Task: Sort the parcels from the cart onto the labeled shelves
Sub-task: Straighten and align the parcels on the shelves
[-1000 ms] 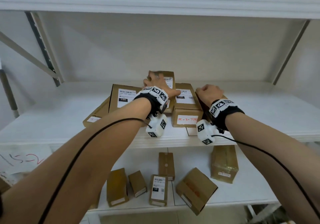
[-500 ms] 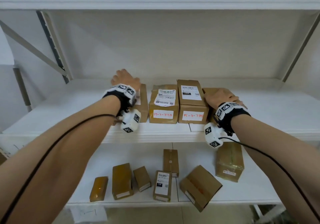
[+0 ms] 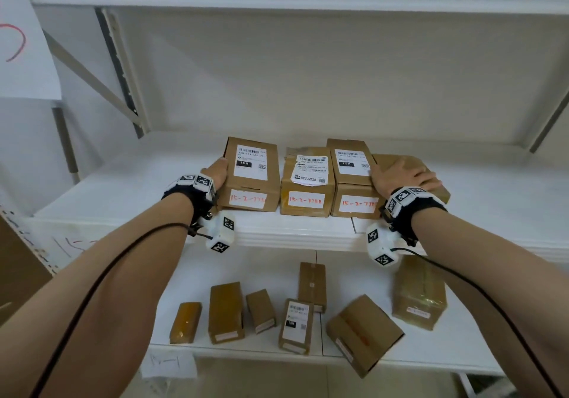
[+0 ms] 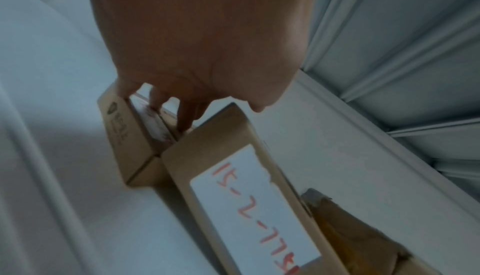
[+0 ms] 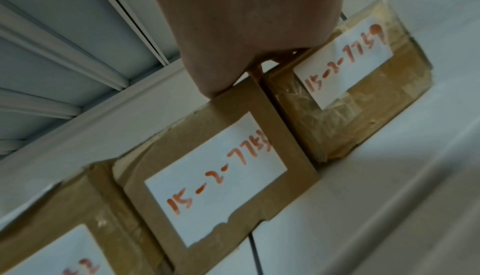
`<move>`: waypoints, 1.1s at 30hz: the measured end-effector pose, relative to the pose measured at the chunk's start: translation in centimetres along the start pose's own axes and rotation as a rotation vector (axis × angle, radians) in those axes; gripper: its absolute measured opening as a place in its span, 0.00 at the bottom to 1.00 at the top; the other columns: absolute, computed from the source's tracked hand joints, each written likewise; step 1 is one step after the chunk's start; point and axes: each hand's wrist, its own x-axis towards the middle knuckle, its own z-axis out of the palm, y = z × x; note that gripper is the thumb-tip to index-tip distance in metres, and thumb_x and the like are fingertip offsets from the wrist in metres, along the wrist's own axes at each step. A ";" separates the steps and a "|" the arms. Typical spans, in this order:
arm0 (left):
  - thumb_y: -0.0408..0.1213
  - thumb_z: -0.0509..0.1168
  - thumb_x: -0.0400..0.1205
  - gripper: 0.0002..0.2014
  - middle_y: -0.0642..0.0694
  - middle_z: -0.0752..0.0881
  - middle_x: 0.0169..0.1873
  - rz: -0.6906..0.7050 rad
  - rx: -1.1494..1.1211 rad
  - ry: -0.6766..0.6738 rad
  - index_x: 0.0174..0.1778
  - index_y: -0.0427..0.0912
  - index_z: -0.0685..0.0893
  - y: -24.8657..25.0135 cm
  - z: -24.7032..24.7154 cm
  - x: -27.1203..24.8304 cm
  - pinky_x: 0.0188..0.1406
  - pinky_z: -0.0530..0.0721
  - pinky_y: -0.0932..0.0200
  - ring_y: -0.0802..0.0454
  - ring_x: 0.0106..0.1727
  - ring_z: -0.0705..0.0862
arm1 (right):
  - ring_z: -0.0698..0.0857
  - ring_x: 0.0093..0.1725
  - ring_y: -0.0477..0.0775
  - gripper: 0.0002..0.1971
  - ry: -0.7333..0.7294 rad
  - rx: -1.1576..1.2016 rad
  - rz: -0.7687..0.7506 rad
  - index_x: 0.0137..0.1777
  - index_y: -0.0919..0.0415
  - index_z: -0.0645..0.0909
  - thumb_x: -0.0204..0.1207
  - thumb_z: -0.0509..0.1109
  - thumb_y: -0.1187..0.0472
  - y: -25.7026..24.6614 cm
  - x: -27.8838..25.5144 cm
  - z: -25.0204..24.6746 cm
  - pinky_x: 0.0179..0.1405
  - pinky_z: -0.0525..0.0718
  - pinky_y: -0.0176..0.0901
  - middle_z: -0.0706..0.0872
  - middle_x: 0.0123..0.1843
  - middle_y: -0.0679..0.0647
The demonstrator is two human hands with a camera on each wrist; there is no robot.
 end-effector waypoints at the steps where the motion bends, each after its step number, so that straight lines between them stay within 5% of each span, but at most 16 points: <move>1: 0.68 0.43 0.83 0.32 0.45 0.79 0.65 0.046 -0.007 -0.016 0.68 0.50 0.76 0.1 0.2 0.0 0.74 0.73 0.45 0.41 0.65 0.80 | 0.46 0.87 0.79 0.43 0.005 -0.003 0.000 0.89 0.56 0.57 0.81 0.54 0.29 0.0 0.1 0.1 0.82 0.36 0.76 0.52 0.88 0.75; 3: 0.79 0.38 0.74 0.41 0.47 0.82 0.69 0.110 0.049 0.028 0.67 0.55 0.77 -1.1 0.9 3.0 0.72 0.75 0.41 0.40 0.65 0.82 | 0.46 0.87 0.79 0.44 0.012 -0.009 -0.003 0.89 0.56 0.57 0.81 0.53 0.28 0.2 0.0 0.1 0.82 0.36 0.76 0.52 0.88 0.75; 5: 0.75 0.40 0.76 0.40 0.42 0.87 0.59 0.138 0.060 0.104 0.57 0.48 0.83 -2.3 1.3 6.3 0.63 0.82 0.42 0.38 0.56 0.86 | 0.47 0.87 0.79 0.43 0.028 -0.014 -0.014 0.89 0.57 0.58 0.82 0.52 0.30 0.5 -0.1 0.1 0.83 0.37 0.76 0.52 0.88 0.76; 8: 0.66 0.44 0.82 0.33 0.39 0.89 0.52 0.120 0.079 0.100 0.41 0.43 0.84 0.8 0.0 -1.7 0.55 0.85 0.45 0.38 0.46 0.87 | 0.48 0.87 0.78 0.41 0.035 -0.008 -0.017 0.88 0.58 0.60 0.82 0.53 0.32 0.4 -0.5 0.0 0.83 0.38 0.75 0.53 0.88 0.76; 12: 0.41 0.52 0.88 0.15 0.36 0.84 0.58 0.128 0.171 0.093 0.57 0.39 0.82 0.9 0.0 -2.4 0.54 0.86 0.43 0.34 0.53 0.85 | 0.50 0.87 0.79 0.40 0.056 0.012 -0.015 0.86 0.59 0.63 0.82 0.54 0.33 0.1 -0.9 -0.1 0.84 0.39 0.75 0.54 0.87 0.75; 17: 0.50 0.49 0.89 0.18 0.33 0.85 0.48 0.132 0.106 0.117 0.55 0.39 0.76 0.8 0.6 -2.6 0.50 0.88 0.34 0.31 0.48 0.87 | 0.50 0.86 0.79 0.37 0.066 0.020 -0.045 0.84 0.59 0.66 0.83 0.54 0.36 0.8 -0.9 0.1 0.84 0.40 0.74 0.55 0.87 0.76; 19: 0.55 0.46 0.89 0.25 0.34 0.87 0.45 0.065 -0.044 0.134 0.46 0.38 0.80 0.8 0.9 -2.0 0.46 0.89 0.41 0.35 0.45 0.88 | 0.52 0.86 0.79 0.36 0.083 0.029 -0.049 0.82 0.60 0.69 0.82 0.54 0.36 0.9 -0.9 0.2 0.84 0.41 0.73 0.56 0.86 0.77; 21: 0.52 0.44 0.90 0.22 0.35 0.81 0.36 0.024 -0.170 0.209 0.39 0.48 0.76 1.2 1.1 -1.3 0.44 0.83 0.57 0.41 0.42 0.84 | 0.53 0.86 0.79 0.36 0.106 0.030 -0.051 0.82 0.61 0.70 0.82 0.54 0.36 0.9 -0.8 0.3 0.84 0.42 0.73 0.57 0.86 0.77; 23: 0.39 0.47 0.93 0.12 0.36 0.72 0.34 0.065 -0.106 0.219 0.47 0.56 0.70 1.4 0.6 -0.3 0.33 0.70 0.64 0.44 0.48 0.76 | 0.53 0.86 0.79 0.36 0.123 0.029 -0.057 0.82 0.61 0.70 0.82 0.53 0.37 0.9 -0.7 0.5 0.84 0.42 0.73 0.58 0.86 0.76; 25: 0.34 0.51 0.92 0.14 0.26 0.80 0.52 0.119 0.057 0.134 0.71 0.47 0.75 0.6 -0.2 0.7 0.38 0.75 0.58 0.39 0.55 0.78 | 0.53 0.86 0.79 0.36 0.137 0.024 -0.061 0.83 0.61 0.69 0.82 0.53 0.38 0.9 -0.6 0.6 0.84 0.43 0.73 0.58 0.86 0.76; 26: 0.36 0.55 0.90 0.16 0.31 0.83 0.62 0.145 0.139 0.099 0.73 0.39 0.78 0.1 -0.8 1.0 0.41 0.79 0.57 0.35 0.58 0.83 | 0.53 0.86 0.79 0.36 0.144 0.022 -0.061 0.83 0.61 0.69 0.82 0.53 0.39 0.8 -0.4 0.7 0.85 0.43 0.73 0.58 0.86 0.76; 28: 0.43 0.63 0.79 0.17 0.39 0.88 0.55 0.137 0.334 0.073 0.63 0.43 0.83 -1.6 -1.3 3.4 0.41 0.88 0.54 0.36 0.50 0.88 | 0.54 0.86 0.79 0.36 0.156 0.024 -0.060 0.82 0.61 0.69 0.81 0.53 0.39 0.5 -0.1 0.9 0.85 0.44 0.73 0.59 0.86 0.77; 30: 0.48 0.65 0.71 0.23 0.39 0.86 0.49 -0.055 0.302 0.044 0.62 0.46 0.78 -2.3 -1.8 5.1 0.45 0.90 0.48 0.38 0.45 0.87 | 0.55 0.86 0.79 0.35 0.166 0.029 -0.061 0.82 0.61 0.70 0.81 0.54 0.39 0.4 0.1 1.1 0.85 0.45 0.73 0.60 0.85 0.77; 33: 0.41 0.70 0.71 0.27 0.37 0.84 0.57 0.080 0.300 0.016 0.66 0.47 0.72 -1.2 -0.2 3.6 0.48 0.87 0.50 0.37 0.49 0.84 | 0.56 0.85 0.79 0.35 0.173 0.028 -0.057 0.81 0.61 0.71 0.80 0.54 0.40 0.2 0.3 1.3 0.85 0.45 0.73 0.61 0.85 0.77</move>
